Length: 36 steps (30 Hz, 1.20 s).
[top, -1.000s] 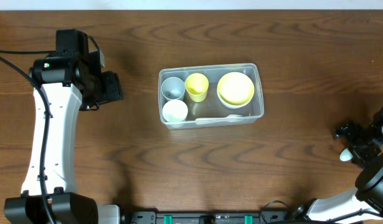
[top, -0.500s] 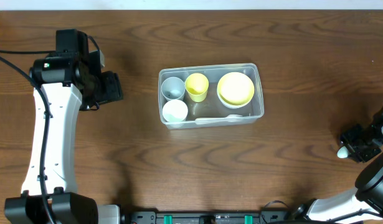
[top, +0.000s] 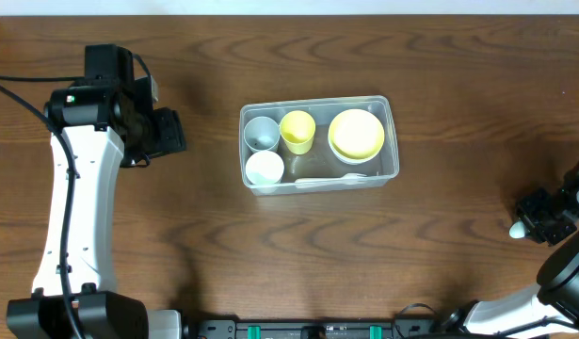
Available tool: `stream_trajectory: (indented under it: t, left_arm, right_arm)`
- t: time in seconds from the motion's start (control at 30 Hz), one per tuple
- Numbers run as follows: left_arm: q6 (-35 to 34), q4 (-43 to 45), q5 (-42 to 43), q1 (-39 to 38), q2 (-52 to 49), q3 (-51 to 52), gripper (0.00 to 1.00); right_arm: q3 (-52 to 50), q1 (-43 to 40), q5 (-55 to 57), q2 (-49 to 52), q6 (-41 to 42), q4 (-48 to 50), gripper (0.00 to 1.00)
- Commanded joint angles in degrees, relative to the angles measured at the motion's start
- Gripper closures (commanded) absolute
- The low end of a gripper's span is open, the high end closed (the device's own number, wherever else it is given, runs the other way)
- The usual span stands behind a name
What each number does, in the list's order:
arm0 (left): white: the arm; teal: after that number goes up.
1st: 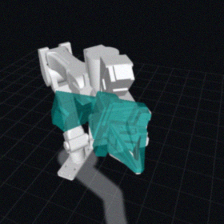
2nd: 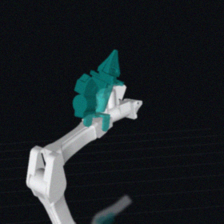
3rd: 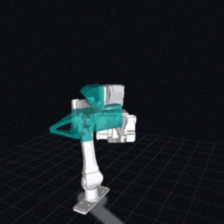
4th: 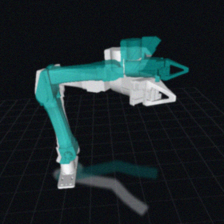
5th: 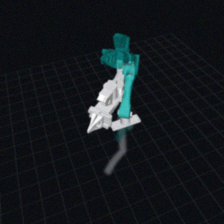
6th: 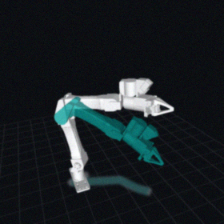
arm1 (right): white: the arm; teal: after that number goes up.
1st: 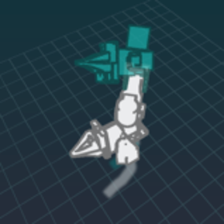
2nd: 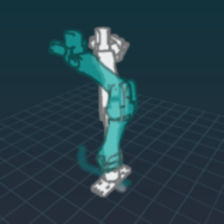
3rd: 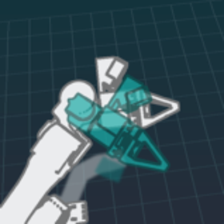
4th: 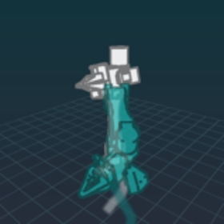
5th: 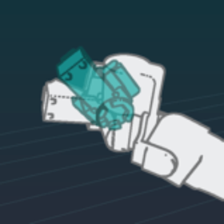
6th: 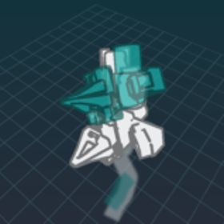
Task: Pack container
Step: 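Move the right gripper to the light-blue spoon and grasp it, then carry the light-blue spoon into the container and release it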
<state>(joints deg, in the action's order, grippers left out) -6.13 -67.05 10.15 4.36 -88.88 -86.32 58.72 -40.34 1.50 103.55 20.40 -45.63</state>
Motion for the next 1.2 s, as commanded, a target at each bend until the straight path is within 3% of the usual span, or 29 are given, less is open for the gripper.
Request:
stream_trajectory:
  t: [0.0, 0.23, 0.53, 0.67, 0.87, 1.03, 1.17]
  left_arm:
    - [0.5, -0.1, -0.3, 0.2, -0.4, 0.1, 0.36]
    - [0.5, 0.1, -0.3, 0.2, -0.4, 0.1, 0.36]
    - [0.5, 0.3, -0.3, 0.2, -0.4, 0.1, 0.36]
    - [0.5, 0.3, -0.3, 0.2, -0.4, 0.1, 0.36]
    - [0.5, 0.3, -0.3, 0.2, -0.4, 0.1, 0.36]
    - [0.5, 0.2, -0.3, 0.2, -0.4, 0.1, 0.36]
    - [0.5, 0.2, -0.3, 0.2, -0.4, 0.1, 0.36]
  right_arm:
    - [-1.4, -0.1, -0.7, 0.3, 0.3, -0.2, 0.99]
    - [4.8, 3.9, -6.0, -4.6, -4.8, -1.4, 0.99]
    - [19.6, 22.8, -21.9, -17.6, -28.4, -3.0, 0.99]
    - [25.7, 37.2, -21.0, -19.3, -42.8, -6.5, 0.99]
    - [26.4, 57.3, -13.7, -18.3, -61.4, -7.6, 0.99]
    - [26.3, 66.9, -9.5, -14.2, -79.2, -11.0, 0.99]
    - [26.3, 68.5, -7.9, -9.8, -80.5, -12.7, 0.99]
